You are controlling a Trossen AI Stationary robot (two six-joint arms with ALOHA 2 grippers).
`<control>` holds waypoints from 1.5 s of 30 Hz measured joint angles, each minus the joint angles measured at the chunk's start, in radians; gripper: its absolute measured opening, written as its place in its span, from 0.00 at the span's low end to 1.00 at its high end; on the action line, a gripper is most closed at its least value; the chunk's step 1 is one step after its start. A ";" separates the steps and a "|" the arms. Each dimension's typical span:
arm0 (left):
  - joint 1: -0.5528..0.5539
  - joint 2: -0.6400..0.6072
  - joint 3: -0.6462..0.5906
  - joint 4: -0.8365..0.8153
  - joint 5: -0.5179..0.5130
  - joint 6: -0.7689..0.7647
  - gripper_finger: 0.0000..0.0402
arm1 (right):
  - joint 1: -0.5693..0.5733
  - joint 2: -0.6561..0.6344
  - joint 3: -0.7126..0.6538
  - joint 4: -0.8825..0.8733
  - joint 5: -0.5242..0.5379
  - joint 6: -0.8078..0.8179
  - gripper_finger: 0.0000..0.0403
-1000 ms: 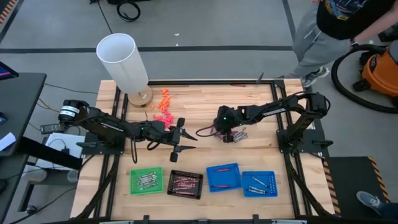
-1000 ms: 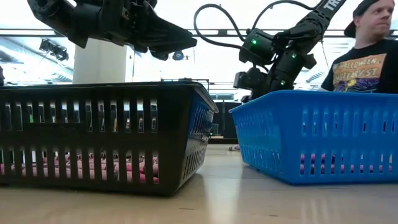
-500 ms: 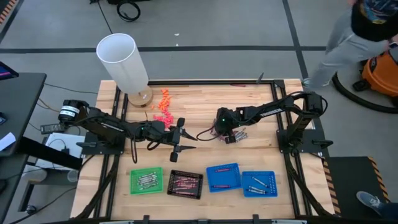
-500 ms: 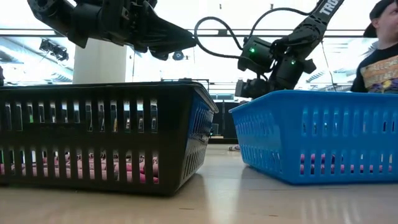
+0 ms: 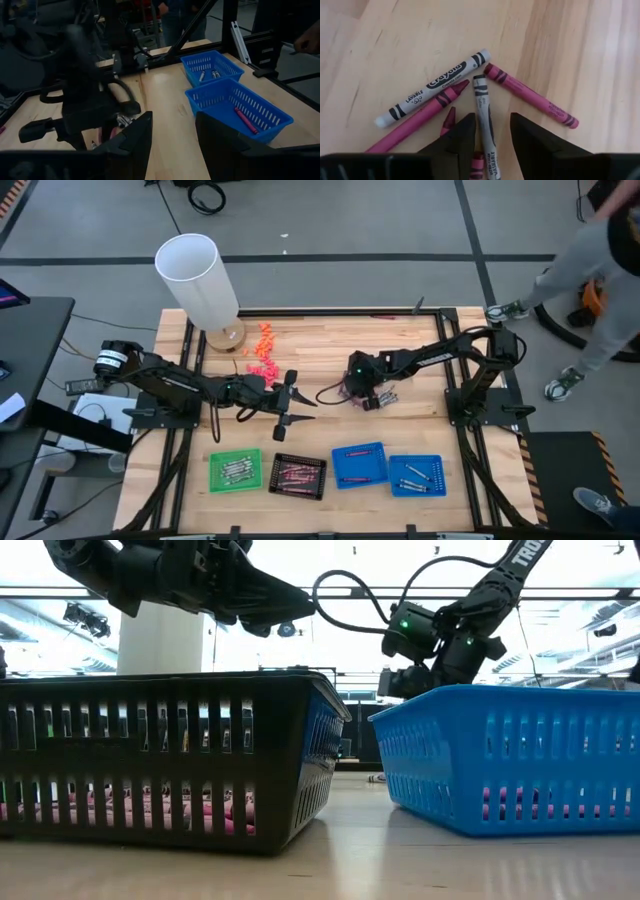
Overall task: Sort crayons
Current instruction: Put the black crayon into the right blue bin
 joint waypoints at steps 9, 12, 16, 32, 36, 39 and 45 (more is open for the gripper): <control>0.000 0.000 0.000 0.003 0.000 0.000 0.40 | -0.058 0.004 -0.001 -0.007 -0.143 0.097 0.22; 0.000 0.000 0.000 0.017 0.000 -0.001 0.40 | -0.067 0.004 -0.002 -0.002 -0.152 0.100 0.18; -0.021 0.000 -0.003 0.012 -0.001 0.018 0.40 | -0.073 -0.002 -0.001 0.016 -0.152 0.115 0.13; -0.023 0.000 -0.093 0.009 -0.143 -0.029 0.40 | -0.011 -0.005 0.224 -0.276 -0.152 0.229 0.10; -0.022 0.016 -0.093 -0.001 -0.247 -0.050 0.40 | 0.027 -0.005 0.285 -0.379 -0.176 0.310 0.10; -0.008 0.043 -0.093 -0.001 -0.275 -0.076 0.40 | 0.067 -0.005 0.321 -0.433 -0.184 0.373 0.10; 0.028 0.095 -0.093 0.011 -0.282 -0.129 0.40 | 0.159 -0.006 0.373 -0.532 -0.185 0.478 0.10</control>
